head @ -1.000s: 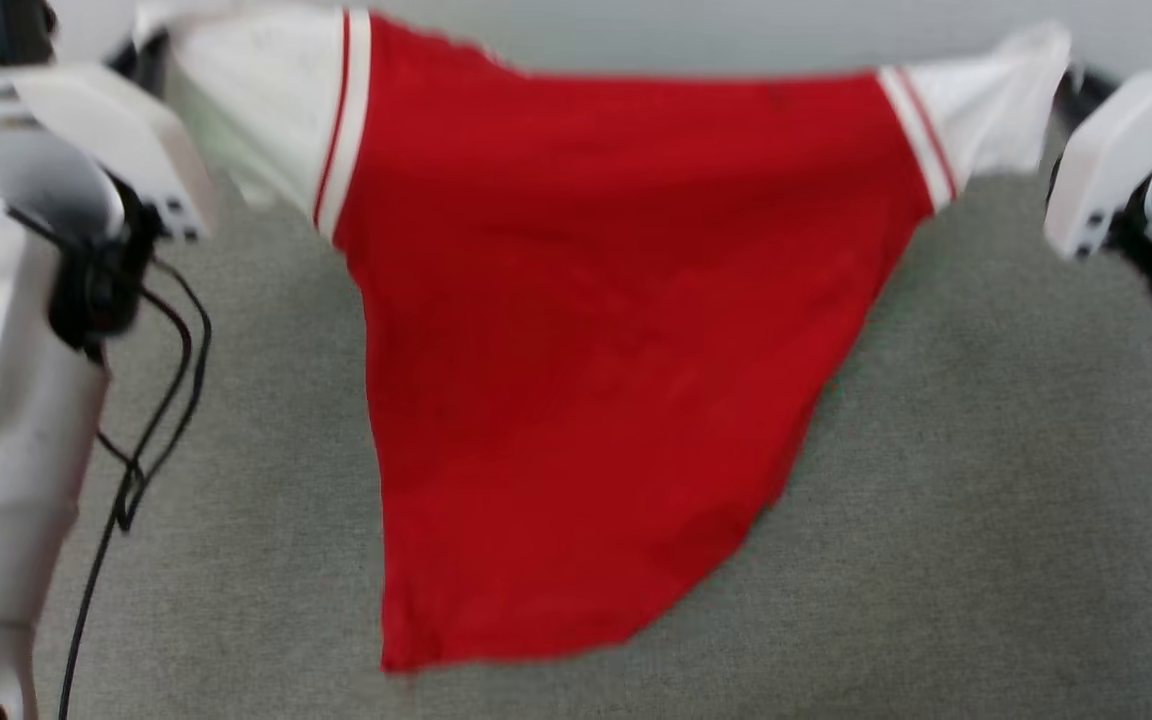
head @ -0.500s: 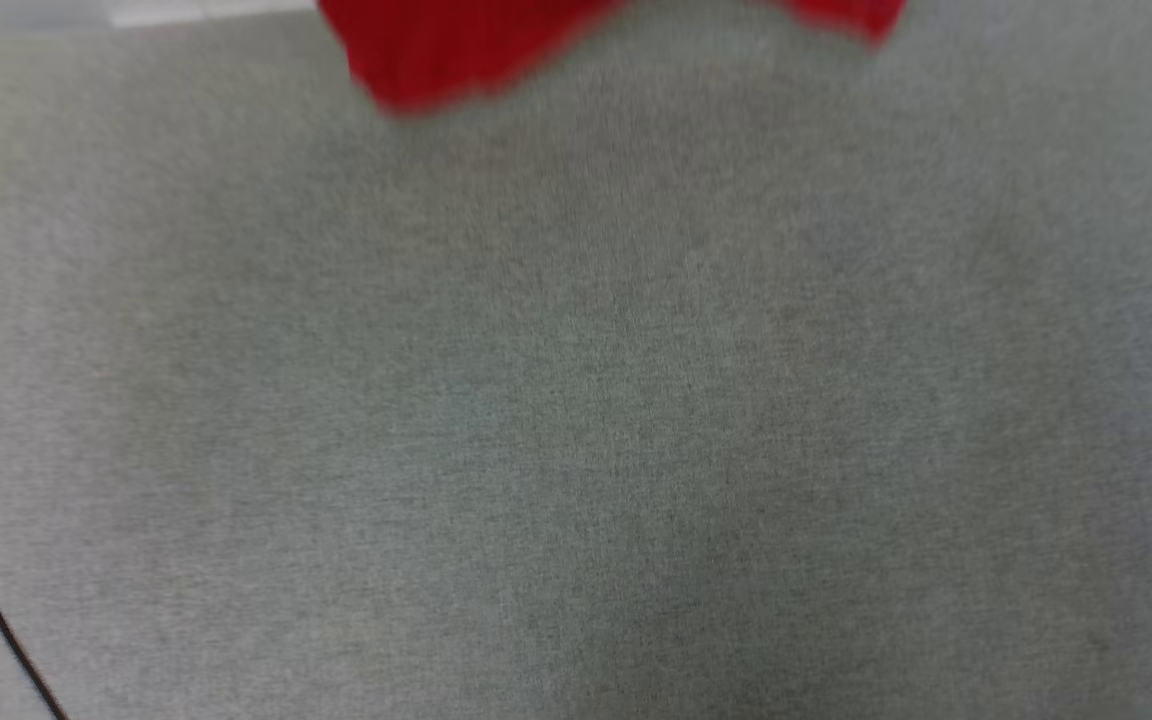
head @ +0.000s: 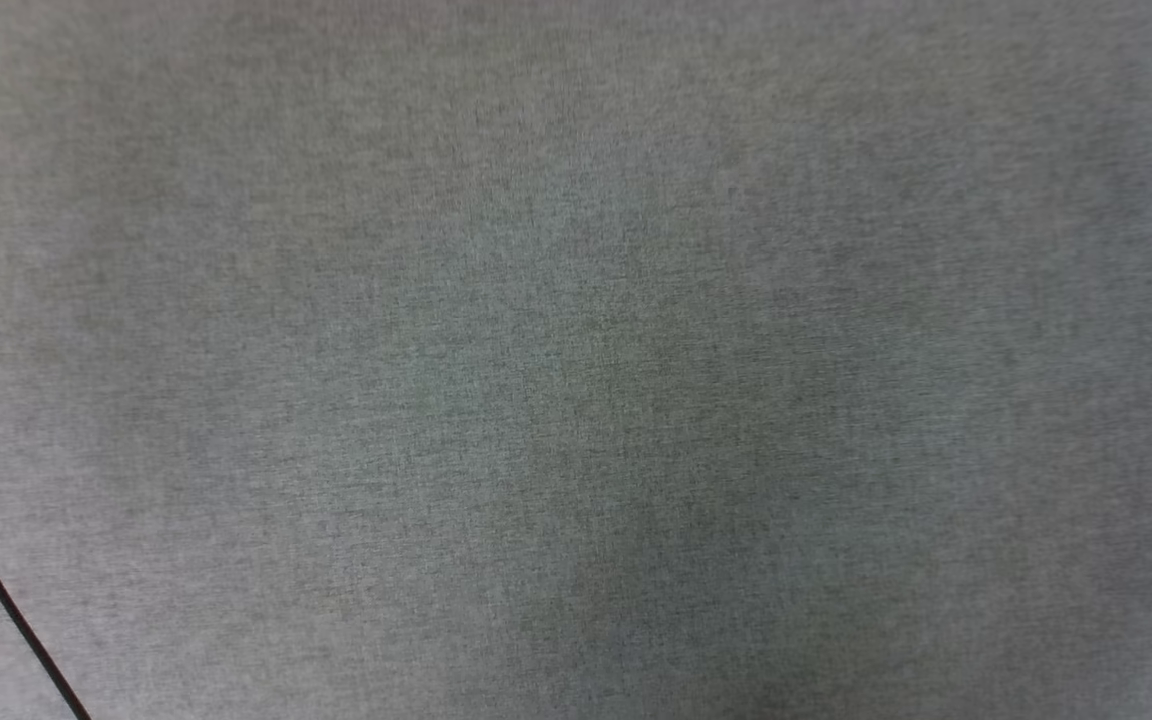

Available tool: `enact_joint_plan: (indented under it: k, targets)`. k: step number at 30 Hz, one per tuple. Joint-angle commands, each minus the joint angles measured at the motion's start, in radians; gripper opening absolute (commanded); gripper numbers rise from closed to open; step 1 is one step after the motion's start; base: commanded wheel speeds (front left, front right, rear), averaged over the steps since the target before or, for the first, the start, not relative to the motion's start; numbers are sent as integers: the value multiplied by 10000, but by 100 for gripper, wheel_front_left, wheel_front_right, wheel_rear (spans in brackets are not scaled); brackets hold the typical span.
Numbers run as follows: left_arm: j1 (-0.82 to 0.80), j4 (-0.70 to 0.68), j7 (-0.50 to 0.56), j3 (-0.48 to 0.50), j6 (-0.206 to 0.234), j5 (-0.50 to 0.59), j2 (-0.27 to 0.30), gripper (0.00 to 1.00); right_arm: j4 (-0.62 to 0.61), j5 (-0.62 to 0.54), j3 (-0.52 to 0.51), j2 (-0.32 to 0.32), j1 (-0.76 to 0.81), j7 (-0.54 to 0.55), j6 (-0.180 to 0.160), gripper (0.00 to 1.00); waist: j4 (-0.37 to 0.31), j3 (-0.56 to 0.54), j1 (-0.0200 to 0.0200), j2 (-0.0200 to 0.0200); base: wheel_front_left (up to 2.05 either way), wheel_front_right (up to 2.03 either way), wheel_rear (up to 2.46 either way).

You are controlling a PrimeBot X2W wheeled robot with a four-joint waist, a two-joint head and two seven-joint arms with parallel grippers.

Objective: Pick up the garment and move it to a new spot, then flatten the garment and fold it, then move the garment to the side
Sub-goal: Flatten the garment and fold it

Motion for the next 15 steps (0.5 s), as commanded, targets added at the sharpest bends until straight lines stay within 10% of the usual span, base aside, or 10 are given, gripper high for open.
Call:
enact_joint_plan:
  k: [1, 15]
  targets:
    - [246, 171, -91, -12, -96, -104, -97, 0, 149, 90, 115, 101, 180, -111, -10, 0, 30, 206, -2, 0, 0, 0, 0]
    - [3496, 1135, -898, -246, -672, -1091, -605, 0, 381, 1745, 1673, 0, 3498, -1014, -10, 0, 259, -873, -2, 0, 0, 0, 0]
